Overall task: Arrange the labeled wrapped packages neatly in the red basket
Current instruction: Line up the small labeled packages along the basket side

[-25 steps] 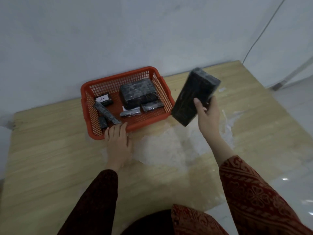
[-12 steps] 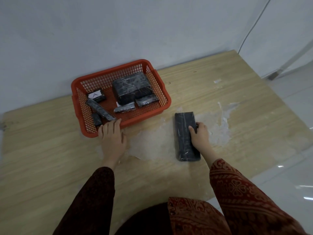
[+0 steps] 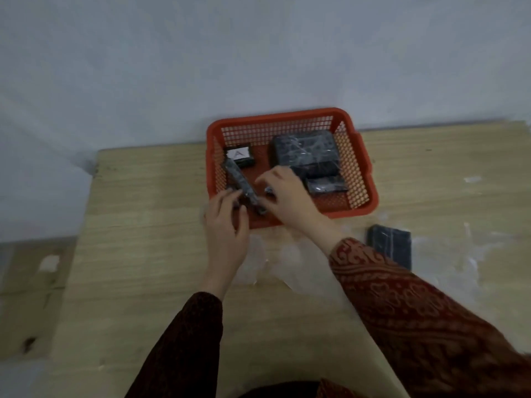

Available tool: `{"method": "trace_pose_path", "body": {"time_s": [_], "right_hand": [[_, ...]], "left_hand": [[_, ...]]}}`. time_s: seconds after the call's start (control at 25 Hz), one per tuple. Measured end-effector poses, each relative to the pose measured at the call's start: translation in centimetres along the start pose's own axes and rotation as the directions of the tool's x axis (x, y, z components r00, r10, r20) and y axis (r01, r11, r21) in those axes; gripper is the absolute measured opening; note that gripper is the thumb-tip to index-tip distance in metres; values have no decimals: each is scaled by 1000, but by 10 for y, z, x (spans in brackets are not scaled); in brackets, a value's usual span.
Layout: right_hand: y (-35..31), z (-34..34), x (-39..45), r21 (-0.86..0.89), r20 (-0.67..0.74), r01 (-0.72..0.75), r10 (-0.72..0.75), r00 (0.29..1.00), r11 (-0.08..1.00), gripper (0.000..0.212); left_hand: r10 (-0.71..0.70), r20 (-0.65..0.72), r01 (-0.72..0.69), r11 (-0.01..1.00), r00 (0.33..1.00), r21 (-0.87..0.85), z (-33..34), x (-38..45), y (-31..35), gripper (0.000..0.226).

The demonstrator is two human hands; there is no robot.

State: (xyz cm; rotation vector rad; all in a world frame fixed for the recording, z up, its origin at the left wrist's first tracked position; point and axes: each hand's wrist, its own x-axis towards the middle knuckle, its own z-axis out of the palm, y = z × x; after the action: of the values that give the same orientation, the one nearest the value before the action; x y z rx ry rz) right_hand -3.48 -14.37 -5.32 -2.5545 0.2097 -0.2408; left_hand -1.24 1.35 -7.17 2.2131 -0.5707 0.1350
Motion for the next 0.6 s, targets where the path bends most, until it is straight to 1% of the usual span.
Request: {"method": "trace_pose_path", "body": {"time_s": [0.04,0.08,0.12,0.2,0.28,0.36,0.44,0.48,0.52,0.56,0.6], "right_hand": [[-6,19,16,-116,116,70,-56,992,991,41],[-8,35,29,-237,215,138,-87,973,962,49],[-7,48,39,-329,287,194,-98,953,924,55],[-1,65,52,-420,356,261,-107,928,869,65],[7,74,59,-430,373,280,-114,921,858,74],[10,76,60,-395,365,284,-135,921,873,68],[9,73,59,-339,325,286,-174,930,896,52],[7,69,59,-284,285,277,-196,938,918,42],[6,64,59,-190,228,248,-203,952,950,34],[6,58,60,-52,165,182,-171,971,982,30],[8,50,61,105,100,90,-101,990,990,26]], "left_hand": [[-60,-57,60,998,997,-1,-4,10,-8,32],[-115,-75,115,993,990,-12,-6,20,-14,35],[-162,-59,161,986,985,-33,-6,30,-20,38],[-230,11,230,970,973,-82,0,44,-27,44],[-254,66,261,956,965,-133,8,48,-32,50],[-256,89,268,945,963,-187,15,46,-36,53],[-268,75,278,935,961,-221,17,44,-40,54],[-269,67,278,933,961,-231,17,43,-41,54],[-265,59,271,933,963,-236,17,43,-41,53],[-258,52,262,935,965,-240,17,43,-41,53],[-252,48,256,935,966,-247,16,42,-41,53]]}}
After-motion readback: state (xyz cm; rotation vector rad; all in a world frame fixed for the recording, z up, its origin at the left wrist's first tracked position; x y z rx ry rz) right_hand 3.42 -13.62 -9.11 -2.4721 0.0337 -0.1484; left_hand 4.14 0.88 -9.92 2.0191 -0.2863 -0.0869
